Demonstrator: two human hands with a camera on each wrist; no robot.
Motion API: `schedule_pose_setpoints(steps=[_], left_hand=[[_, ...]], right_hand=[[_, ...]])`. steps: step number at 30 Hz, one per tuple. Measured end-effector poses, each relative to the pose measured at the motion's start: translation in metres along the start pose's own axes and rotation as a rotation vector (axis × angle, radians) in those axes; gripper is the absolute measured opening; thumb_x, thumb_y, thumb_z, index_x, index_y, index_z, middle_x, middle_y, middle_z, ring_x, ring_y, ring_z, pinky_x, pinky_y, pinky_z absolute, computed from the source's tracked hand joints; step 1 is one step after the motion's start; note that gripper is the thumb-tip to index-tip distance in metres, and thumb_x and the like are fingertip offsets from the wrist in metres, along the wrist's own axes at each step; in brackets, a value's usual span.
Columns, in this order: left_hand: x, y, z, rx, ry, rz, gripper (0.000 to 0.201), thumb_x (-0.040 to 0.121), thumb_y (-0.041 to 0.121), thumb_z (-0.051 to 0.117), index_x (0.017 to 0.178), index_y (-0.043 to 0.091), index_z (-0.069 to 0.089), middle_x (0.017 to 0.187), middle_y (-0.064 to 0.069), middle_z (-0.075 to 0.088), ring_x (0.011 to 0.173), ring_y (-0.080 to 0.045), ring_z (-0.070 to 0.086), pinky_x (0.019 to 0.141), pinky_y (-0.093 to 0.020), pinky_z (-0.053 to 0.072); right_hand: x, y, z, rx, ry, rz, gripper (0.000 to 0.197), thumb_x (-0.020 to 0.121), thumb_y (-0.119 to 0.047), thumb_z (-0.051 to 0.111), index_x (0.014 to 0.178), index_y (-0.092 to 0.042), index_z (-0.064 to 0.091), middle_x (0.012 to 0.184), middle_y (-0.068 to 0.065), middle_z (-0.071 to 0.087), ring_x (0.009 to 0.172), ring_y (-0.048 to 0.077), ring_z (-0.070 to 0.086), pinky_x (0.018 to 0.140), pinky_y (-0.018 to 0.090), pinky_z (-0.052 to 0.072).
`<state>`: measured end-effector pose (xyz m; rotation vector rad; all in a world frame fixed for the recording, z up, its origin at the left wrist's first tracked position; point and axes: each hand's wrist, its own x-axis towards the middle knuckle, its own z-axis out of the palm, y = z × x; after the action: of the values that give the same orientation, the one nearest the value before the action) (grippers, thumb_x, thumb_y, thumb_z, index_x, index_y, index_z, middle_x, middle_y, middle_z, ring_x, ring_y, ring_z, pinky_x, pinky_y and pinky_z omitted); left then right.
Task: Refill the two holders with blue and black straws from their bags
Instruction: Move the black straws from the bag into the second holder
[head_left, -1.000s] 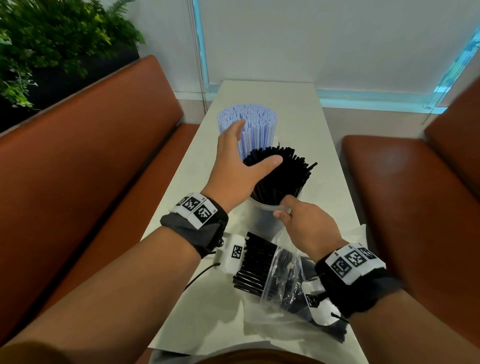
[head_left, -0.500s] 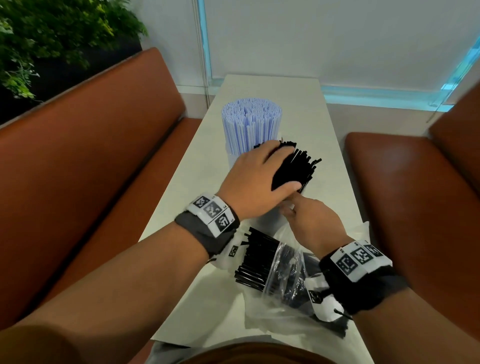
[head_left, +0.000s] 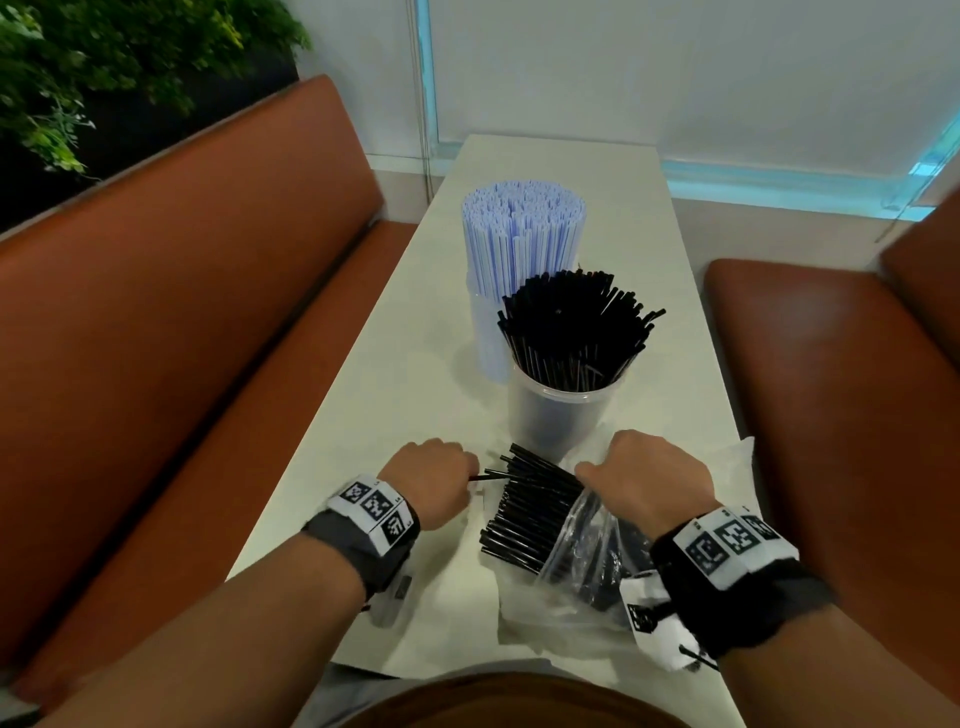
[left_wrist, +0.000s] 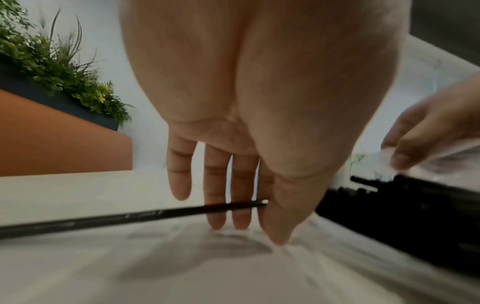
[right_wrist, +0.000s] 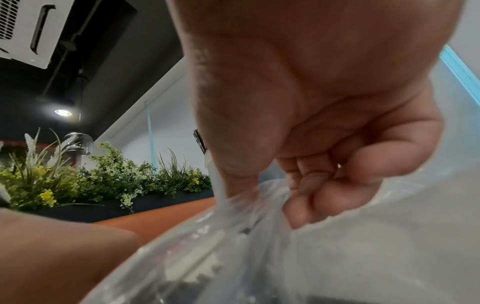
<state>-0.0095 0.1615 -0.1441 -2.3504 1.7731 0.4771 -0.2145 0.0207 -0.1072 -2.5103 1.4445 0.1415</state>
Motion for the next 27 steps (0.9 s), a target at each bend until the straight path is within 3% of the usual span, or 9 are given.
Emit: schedule_pose_setpoints(steps=[5, 9, 12, 16, 20, 24, 27], left_hand=[[0.001, -0.009, -0.005, 0.090, 0.040, 0.005, 0.025, 0.101, 0.017, 0.045, 0.110, 0.026, 0.066, 0.104, 0.000, 0.068, 0.093, -0.025, 0.064, 0.073, -0.034, 0.042], [-0.005, -0.018, -0.037, 0.154, 0.168, 0.058, 0.030, 0.105, 0.028, 0.042, 0.126, 0.038, 0.063, 0.109, 0.000, 0.062, 0.101, -0.025, 0.059, 0.074, -0.036, 0.031], [-0.008, -0.004, -0.052, 0.166, 0.232, 0.114, 0.033, 0.106, 0.032, 0.037, 0.129, 0.034, 0.060, 0.106, -0.002, 0.056, 0.101, -0.027, 0.054, 0.075, -0.037, 0.033], [0.001, 0.043, -0.046, 0.039, 0.141, 0.281, 0.040, 0.103, 0.046, 0.043, 0.133, 0.024, 0.059, 0.114, -0.001, 0.052, 0.114, -0.025, 0.047, 0.087, -0.042, 0.049], [0.023, 0.083, -0.031, 0.124, 0.014, 0.361, 0.062, 0.098, 0.057, 0.051, 0.145, 0.016, 0.046, 0.138, -0.004, 0.047, 0.128, -0.024, 0.041, 0.096, -0.043, 0.049], [0.035, 0.097, -0.025, 0.165, -0.062, 0.381, 0.050, 0.100, 0.048, 0.050, 0.139, 0.015, 0.048, 0.135, -0.005, 0.051, 0.125, -0.027, 0.047, 0.098, -0.044, 0.048], [0.038, 0.102, -0.025, 0.213, -0.023, 0.382, 0.034, 0.102, 0.036, 0.049, 0.128, 0.014, 0.055, 0.125, -0.007, 0.059, 0.112, -0.029, 0.059, 0.087, -0.039, 0.049]], right_hand=[[0.002, 0.005, -0.005, 0.045, -0.038, 0.002, 0.021, 0.083, -0.043, 0.051, 0.076, -0.023, 0.045, 0.076, -0.009, 0.053, 0.065, 0.011, 0.050, 0.052, 0.027, 0.028], [0.002, 0.004, -0.007, 0.055, -0.056, -0.007, 0.018, 0.086, -0.039, 0.047, 0.078, -0.022, 0.048, 0.078, -0.007, 0.057, 0.067, 0.012, 0.054, 0.053, 0.028, 0.031], [0.002, -0.002, -0.005, 0.062, -0.053, -0.010, 0.019, 0.088, -0.036, 0.043, 0.076, -0.022, 0.047, 0.077, -0.006, 0.056, 0.067, 0.013, 0.052, 0.054, 0.028, 0.031], [0.003, -0.006, -0.003, 0.102, -0.043, -0.011, 0.021, 0.092, -0.034, 0.041, 0.074, -0.023, 0.042, 0.074, -0.007, 0.050, 0.069, 0.017, 0.051, 0.062, 0.034, 0.035], [0.002, -0.001, -0.001, 0.099, -0.016, -0.076, 0.024, 0.096, -0.031, 0.041, 0.074, -0.023, 0.038, 0.073, -0.006, 0.046, 0.078, 0.027, 0.055, 0.065, 0.035, 0.037], [0.001, 0.004, -0.002, 0.119, 0.053, -0.066, 0.024, 0.095, -0.031, 0.041, 0.073, -0.025, 0.035, 0.070, -0.008, 0.043, 0.071, 0.024, 0.048, 0.065, 0.035, 0.034], [0.002, 0.007, -0.002, 0.134, 0.052, -0.050, 0.024, 0.095, -0.033, 0.041, 0.073, -0.025, 0.036, 0.069, -0.011, 0.043, 0.069, 0.021, 0.047, 0.064, 0.034, 0.033]])
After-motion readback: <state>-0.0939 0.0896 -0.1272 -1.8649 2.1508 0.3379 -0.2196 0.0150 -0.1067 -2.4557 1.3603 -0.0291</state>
